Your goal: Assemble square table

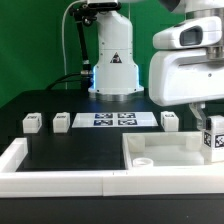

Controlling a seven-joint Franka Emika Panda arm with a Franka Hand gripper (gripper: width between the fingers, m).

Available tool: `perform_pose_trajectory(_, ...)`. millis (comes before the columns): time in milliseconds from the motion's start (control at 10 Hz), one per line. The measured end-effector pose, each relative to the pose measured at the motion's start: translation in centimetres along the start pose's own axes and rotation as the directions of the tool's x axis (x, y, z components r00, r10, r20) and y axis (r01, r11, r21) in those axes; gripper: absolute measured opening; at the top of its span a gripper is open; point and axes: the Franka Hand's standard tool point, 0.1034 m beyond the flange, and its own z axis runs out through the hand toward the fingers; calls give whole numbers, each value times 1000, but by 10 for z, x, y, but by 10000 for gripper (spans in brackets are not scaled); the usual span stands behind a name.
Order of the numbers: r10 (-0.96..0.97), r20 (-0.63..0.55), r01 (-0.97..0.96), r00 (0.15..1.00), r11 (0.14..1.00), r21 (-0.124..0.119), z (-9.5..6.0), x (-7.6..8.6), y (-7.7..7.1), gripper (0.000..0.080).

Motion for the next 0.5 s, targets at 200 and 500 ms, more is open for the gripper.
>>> perform_pose_trajectory(200, 260, -13, -260, 965, 966, 1, 1, 0, 0, 292)
perform_pose_trajectory(500, 609, -28, -609, 792, 793, 17, 2, 0, 2, 292)
